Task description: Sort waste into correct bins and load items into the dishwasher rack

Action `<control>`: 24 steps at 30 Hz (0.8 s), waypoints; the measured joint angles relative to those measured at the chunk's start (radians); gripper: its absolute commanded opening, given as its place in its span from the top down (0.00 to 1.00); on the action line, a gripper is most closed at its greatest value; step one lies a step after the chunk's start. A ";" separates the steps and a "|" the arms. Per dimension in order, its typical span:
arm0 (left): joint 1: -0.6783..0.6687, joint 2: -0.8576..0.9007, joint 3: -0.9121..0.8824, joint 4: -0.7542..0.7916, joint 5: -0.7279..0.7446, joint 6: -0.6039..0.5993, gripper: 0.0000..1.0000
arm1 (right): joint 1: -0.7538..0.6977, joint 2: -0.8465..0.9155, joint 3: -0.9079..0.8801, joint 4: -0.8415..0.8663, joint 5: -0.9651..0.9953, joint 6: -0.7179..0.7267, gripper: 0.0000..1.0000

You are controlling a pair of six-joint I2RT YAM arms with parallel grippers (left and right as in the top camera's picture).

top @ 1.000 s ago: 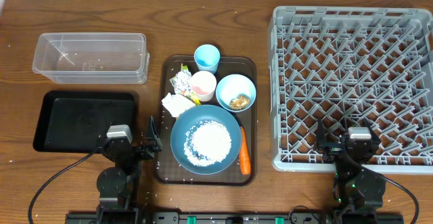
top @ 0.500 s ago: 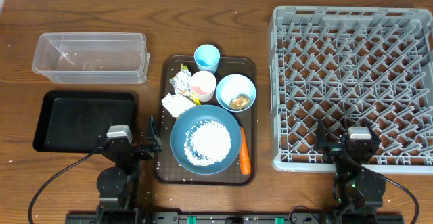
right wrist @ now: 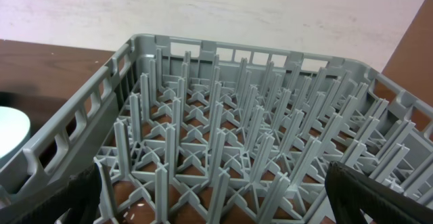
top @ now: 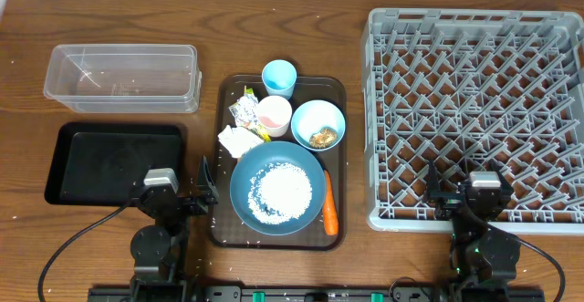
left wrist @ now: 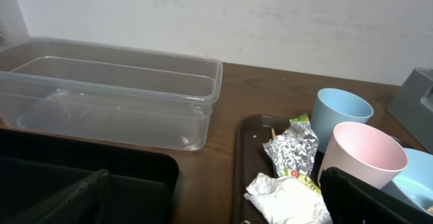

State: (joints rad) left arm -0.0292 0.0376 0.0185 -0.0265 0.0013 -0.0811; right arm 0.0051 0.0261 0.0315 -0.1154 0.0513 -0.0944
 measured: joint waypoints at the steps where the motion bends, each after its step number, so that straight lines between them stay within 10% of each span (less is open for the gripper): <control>1: 0.000 0.000 0.000 0.000 0.000 0.000 0.02 | 0.000 0.000 0.000 0.000 0.000 0.000 0.01; 24: 0.000 0.000 0.000 0.000 0.000 0.000 0.02 | 0.000 0.000 0.000 0.056 -0.026 0.000 0.01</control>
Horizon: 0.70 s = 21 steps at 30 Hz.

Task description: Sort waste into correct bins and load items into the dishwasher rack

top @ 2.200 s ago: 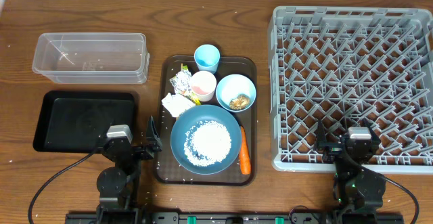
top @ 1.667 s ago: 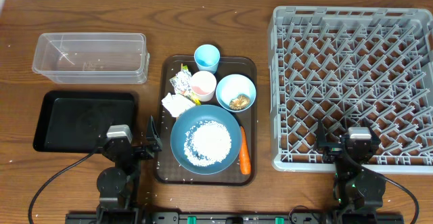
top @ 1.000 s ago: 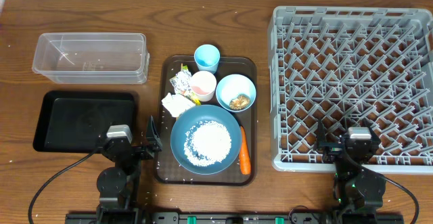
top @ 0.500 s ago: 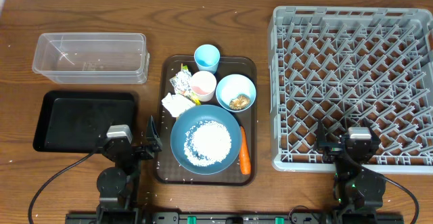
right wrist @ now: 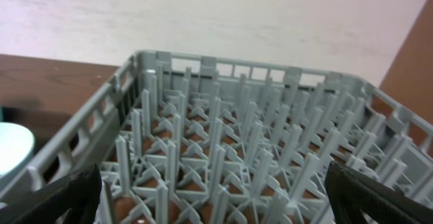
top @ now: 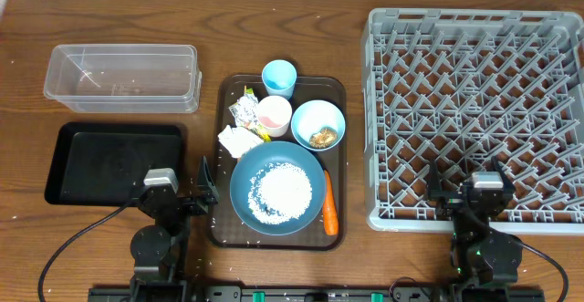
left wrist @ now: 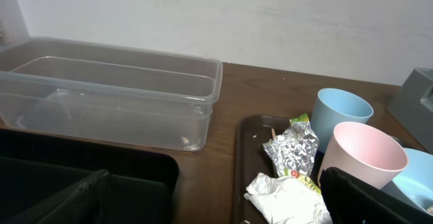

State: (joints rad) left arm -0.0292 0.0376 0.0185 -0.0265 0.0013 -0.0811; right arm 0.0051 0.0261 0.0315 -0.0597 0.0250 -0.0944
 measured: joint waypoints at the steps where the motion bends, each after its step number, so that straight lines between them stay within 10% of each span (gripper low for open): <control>1: 0.000 0.000 0.000 0.000 0.000 0.000 0.02 | 0.000 0.000 0.000 0.000 -0.010 0.000 0.01; 21: 0.000 0.018 0.107 -0.044 -0.005 0.053 0.02 | 0.000 0.000 0.048 0.001 -0.082 0.000 0.01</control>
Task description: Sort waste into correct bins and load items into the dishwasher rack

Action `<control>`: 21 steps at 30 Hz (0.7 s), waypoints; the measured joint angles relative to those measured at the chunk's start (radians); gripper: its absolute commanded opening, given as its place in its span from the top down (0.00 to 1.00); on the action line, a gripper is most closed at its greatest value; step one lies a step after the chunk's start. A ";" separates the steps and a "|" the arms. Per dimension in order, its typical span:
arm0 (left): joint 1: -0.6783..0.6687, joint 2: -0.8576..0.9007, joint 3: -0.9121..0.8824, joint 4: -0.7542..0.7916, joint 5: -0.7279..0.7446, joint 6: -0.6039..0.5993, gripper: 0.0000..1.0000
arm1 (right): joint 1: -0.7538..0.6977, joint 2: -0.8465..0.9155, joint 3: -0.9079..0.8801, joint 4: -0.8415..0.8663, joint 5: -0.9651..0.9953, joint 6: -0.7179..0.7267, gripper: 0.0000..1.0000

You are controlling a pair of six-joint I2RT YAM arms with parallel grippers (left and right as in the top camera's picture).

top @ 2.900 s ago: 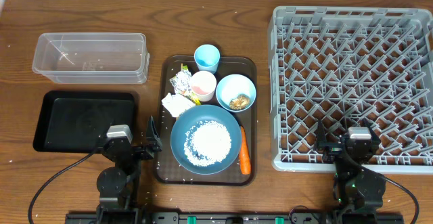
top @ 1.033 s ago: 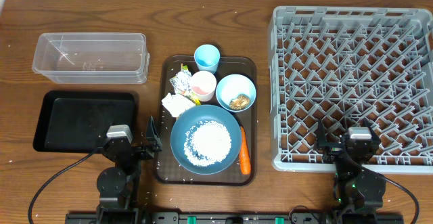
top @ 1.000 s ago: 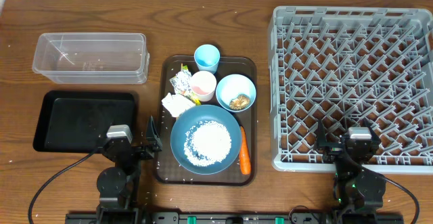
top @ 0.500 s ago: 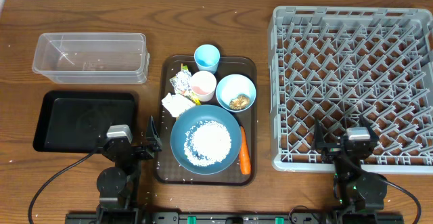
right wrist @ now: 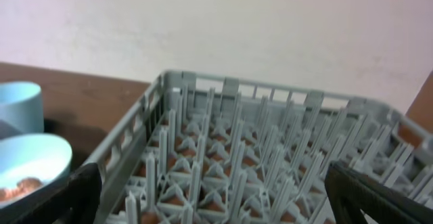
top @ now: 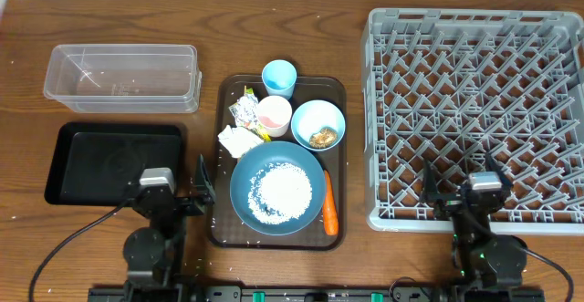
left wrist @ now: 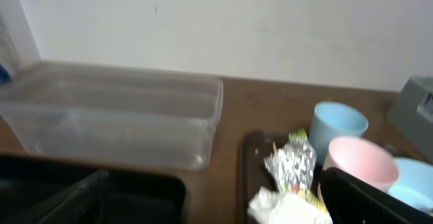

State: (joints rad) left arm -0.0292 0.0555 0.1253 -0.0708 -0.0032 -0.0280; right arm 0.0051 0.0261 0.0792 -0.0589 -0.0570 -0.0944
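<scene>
A brown tray (top: 230,88) holds a blue cup (top: 278,77), a pink cup (top: 273,115), a small blue bowl with food scraps (top: 318,124), a large blue plate of white grains (top: 276,188), a carrot (top: 330,203), a foil wrapper (top: 243,110) and a crumpled napkin (top: 238,140). The grey dishwasher rack (top: 474,92) stands empty at the right. My left gripper (top: 173,185) is open at the tray's near left corner, empty. My right gripper (top: 461,182) is open at the rack's near edge, empty.
A clear plastic bin (top: 123,77) sits at the far left with a black bin (top: 114,162) in front of it. The left wrist view shows the clear bin (left wrist: 115,116) and the cups (left wrist: 338,126). The right wrist view looks along the rack (right wrist: 237,149).
Both wrist views have shifted: the left shows its scene lower in the frame, and the right now takes in the small bowl and blue cup. Both grippers stay open and empty.
Both grippers stood open and empty at the table's near edge, the left by the tray, the right by the rack. The right wrist view had shifted slightly, then both views shifted. Nothing on the tray has moved.
</scene>
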 measured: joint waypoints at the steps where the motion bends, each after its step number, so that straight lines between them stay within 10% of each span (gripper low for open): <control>1: 0.000 0.009 0.021 0.000 0.000 0.005 0.02 | 0.000 0.000 0.012 0.000 0.000 0.000 0.01; 21: 0.000 0.508 0.501 -0.141 0.000 0.026 0.02 | 0.000 0.380 0.370 -0.013 -0.027 -0.045 0.01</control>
State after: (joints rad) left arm -0.0292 0.5636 0.6266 -0.2119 -0.0036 -0.0017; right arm 0.0051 0.4061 0.4496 -0.0715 -0.0841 -0.1394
